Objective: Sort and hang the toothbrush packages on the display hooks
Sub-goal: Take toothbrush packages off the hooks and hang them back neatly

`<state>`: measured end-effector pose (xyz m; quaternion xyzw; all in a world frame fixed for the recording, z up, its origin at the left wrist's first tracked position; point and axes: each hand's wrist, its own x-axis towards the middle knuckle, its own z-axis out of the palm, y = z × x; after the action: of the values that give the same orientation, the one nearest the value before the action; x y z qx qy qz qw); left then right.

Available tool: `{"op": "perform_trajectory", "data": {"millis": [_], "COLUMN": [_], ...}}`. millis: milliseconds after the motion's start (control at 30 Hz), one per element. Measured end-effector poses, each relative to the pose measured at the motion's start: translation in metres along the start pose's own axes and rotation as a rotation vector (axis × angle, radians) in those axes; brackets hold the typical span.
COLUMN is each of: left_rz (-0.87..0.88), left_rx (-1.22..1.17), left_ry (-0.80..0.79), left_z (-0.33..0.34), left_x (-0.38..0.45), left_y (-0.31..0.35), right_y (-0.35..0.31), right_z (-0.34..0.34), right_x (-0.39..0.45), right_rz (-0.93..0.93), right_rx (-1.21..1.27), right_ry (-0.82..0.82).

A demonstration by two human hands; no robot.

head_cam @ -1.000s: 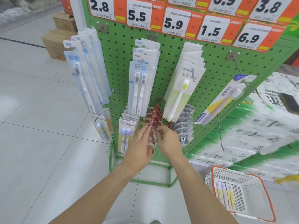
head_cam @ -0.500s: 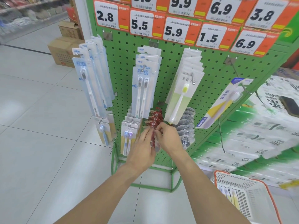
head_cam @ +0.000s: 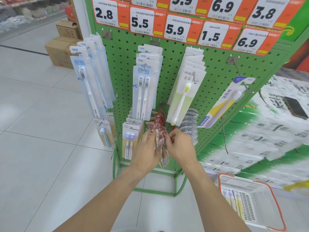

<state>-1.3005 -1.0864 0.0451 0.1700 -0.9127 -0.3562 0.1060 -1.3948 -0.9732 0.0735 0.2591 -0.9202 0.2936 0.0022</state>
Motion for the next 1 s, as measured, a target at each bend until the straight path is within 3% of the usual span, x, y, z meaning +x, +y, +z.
{"op": "perform_trajectory", "data": {"millis": [233, 433, 533, 700, 800, 867, 1000], "left_rz": [-0.014, 0.043, 0.046, -0.138, -0.246, -0.258, -0.362], "left_rx": [-0.041, -0.251, -0.316, -0.389, -0.704, -0.779, -0.848], "left_ry": [0.021, 0.267, 0.147, -0.172, -0.404, -0.417, -0.259], "left_z": [0.004, -0.012, -0.011, -0.013, -0.018, -0.019, -0.020], "left_x": [0.004, -0.025, -0.039, -0.042, -0.040, -0.042, -0.047], "left_y": [-0.003, 0.018, 0.016, 0.010, 0.000, -0.005, -0.005], "right_y": [0.006, 0.016, 0.021, 0.020, 0.015, 0.010, 0.008], "right_z": [-0.015, -0.020, -0.024, -0.024, -0.024, -0.023, -0.020], "right_x": [-0.031, -0.062, -0.071, -0.070, -0.067, -0.066, -0.077], "right_rz": [0.033, 0.015, 0.184, 0.281, 0.384, 0.458, 0.484], "right_rx": [0.025, 0.250, 0.501, 0.828, 1.008, 1.084, 1.149], "right_ry": [0.086, 0.172, 0.096, 0.047, 0.049, 0.018, -0.237]}}
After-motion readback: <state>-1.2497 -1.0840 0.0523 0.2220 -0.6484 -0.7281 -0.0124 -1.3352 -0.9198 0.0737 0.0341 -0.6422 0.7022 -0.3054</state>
